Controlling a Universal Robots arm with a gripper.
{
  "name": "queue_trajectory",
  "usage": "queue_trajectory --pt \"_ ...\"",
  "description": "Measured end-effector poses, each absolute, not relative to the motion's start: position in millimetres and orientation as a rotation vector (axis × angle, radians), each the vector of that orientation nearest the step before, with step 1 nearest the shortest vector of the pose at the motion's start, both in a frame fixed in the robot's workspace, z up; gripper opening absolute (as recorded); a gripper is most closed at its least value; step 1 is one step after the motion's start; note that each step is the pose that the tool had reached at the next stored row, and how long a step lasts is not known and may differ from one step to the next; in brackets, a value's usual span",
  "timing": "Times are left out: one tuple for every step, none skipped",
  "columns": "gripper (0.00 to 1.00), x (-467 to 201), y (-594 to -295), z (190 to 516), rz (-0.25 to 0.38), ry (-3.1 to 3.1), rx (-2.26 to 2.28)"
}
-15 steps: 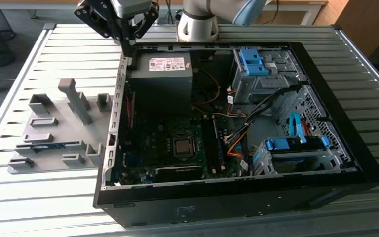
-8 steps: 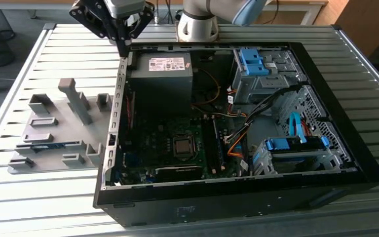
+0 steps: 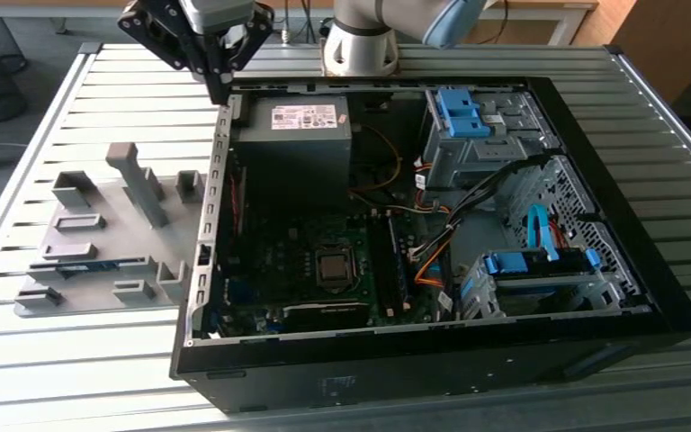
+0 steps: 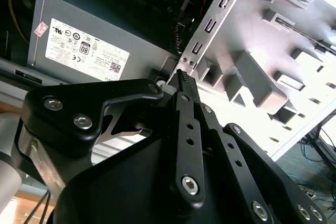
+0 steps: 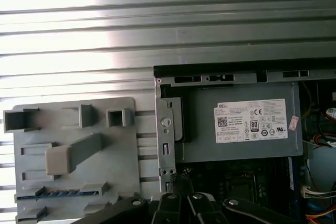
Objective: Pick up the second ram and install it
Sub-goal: 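Reach for the second ram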
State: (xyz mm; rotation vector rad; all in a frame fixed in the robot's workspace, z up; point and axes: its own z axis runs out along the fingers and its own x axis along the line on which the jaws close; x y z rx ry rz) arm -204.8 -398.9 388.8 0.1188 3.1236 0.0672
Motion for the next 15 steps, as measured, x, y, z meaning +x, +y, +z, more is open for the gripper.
queue_trajectory --pt "0.10 -205.5 -398.9 388.8 0.067 3.124 0.119" --pt "0.10 -206.1 -398.9 388.7 0.067 3.124 0.119" --pt "0.10 -206.7 -398.9 388.7 0.067 3.124 0.119" --pt "0.10 -207.2 -398.9 388.7 0.067 3.124 0.119" --pt "0.10 -207.9 -398.9 388.6 0.067 3.124 0.119" --pt "0.10 -208.5 -398.9 388.6 0.067 3.124 0.119" --pt "0.10 -209.2 -398.9 388.6 0.067 3.125 0.119" --pt "0.10 -209.6 -398.9 388.5 0.067 3.125 0.119" --pt "0.10 -210.1 -398.9 388.5 0.067 3.125 0.119" --pt "0.10 -210.7 -399.0 388.5 0.067 3.125 0.119" --pt "0.10 -211.4 -399.0 388.5 0.067 3.125 0.119" --pt "0.10 -212.0 -398.9 388.4 0.067 3.125 0.119" --pt "0.10 -212.7 -398.9 388.4 0.067 3.125 0.119" --pt "0.10 -213.3 -399.0 388.3 0.067 3.125 0.119" --pt "0.10 -214.0 -398.9 388.3 0.067 3.125 0.119"
